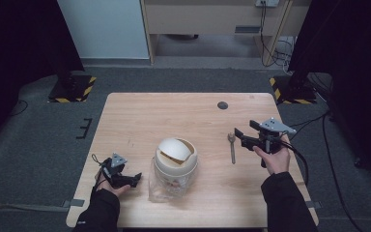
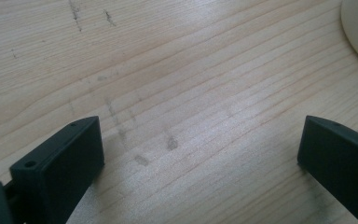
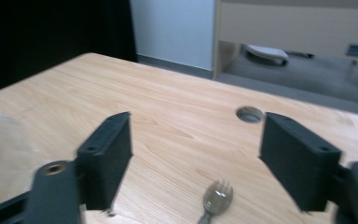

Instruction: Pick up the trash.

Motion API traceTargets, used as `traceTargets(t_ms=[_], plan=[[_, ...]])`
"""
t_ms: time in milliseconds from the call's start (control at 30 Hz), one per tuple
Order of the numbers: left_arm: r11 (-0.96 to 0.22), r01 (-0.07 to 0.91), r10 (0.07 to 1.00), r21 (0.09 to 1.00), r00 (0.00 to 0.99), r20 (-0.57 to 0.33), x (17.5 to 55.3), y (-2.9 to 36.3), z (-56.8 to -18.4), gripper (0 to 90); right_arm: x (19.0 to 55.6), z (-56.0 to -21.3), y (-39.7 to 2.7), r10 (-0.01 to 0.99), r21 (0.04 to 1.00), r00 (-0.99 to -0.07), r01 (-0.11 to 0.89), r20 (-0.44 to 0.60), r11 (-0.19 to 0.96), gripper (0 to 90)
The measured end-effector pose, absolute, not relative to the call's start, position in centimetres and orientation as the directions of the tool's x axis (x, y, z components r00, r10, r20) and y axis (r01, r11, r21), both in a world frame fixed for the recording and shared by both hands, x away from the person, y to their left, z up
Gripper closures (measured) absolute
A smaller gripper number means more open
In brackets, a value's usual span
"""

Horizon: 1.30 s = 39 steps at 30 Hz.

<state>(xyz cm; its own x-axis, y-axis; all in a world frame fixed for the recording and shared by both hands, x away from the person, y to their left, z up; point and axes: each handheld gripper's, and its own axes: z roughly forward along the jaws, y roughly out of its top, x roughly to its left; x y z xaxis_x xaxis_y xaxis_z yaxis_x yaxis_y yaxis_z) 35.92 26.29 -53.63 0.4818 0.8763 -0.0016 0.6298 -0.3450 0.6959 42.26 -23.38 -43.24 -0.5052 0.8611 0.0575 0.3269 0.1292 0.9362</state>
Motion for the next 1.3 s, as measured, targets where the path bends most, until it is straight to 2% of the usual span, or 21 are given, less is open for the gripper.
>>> traceTargets(t_ms=[100,133,233,567,767,967,1067,1133,1300], plan=[[-0.345,0.63,0.876,0.696,0.482,-0.002,35.9,26.3,-53.6,0.0,42.6,-44.2,-23.0,0.88,0.917,-0.473,0.364,0.031,0.163,31.0],[-0.345,0.63,0.876,0.696,0.482,-0.002,35.9,26.3,-53.6,0.0,42.9,-45.3,-22.6,0.896,0.898,-0.444,0.398,0.009,0.188,38.8],[-0.345,0.63,0.876,0.696,0.482,-0.002,35.9,26.3,-53.6,0.0,43.4,-47.0,-21.9,0.906,0.875,-0.423,0.436,-0.006,0.209,44.1],[-0.345,0.63,0.876,0.696,0.482,-0.002,35.9,26.3,-53.6,0.0,44.7,-51.2,-20.5,0.925,0.757,-0.381,0.605,0.003,0.247,56.2],[-0.345,0.63,0.876,0.695,0.482,-0.002,35.9,26.3,-53.6,0.0,45.1,-52.1,-20.2,0.929,0.721,-0.369,0.643,-0.005,0.259,64.2],[-0.345,0.63,0.876,0.695,0.482,-0.002,35.9,26.3,-53.6,0.0,45.4,-52.7,-19.8,0.931,0.706,-0.364,0.657,-0.01,0.265,67.3],[-0.341,0.631,0.878,0.697,0.479,-0.005,35.9,26.3,-53.6,0.0,45.5,-52.8,-19.8,0.934,0.709,-0.358,0.654,-0.015,0.263,72.0],[-0.339,0.631,0.879,0.697,0.478,-0.005,35.9,26.3,-53.6,0.0,45.5,-52.8,-19.7,0.939,0.707,-0.344,0.664,-0.001,0.244,79.7],[-0.338,0.639,0.88,0.69,0.474,-0.008,35.9,26.5,-53.4,3.8,45.5,-52.5,-19.8,0.94,0.688,-0.339,0.688,0.024,0.23,80.0]])
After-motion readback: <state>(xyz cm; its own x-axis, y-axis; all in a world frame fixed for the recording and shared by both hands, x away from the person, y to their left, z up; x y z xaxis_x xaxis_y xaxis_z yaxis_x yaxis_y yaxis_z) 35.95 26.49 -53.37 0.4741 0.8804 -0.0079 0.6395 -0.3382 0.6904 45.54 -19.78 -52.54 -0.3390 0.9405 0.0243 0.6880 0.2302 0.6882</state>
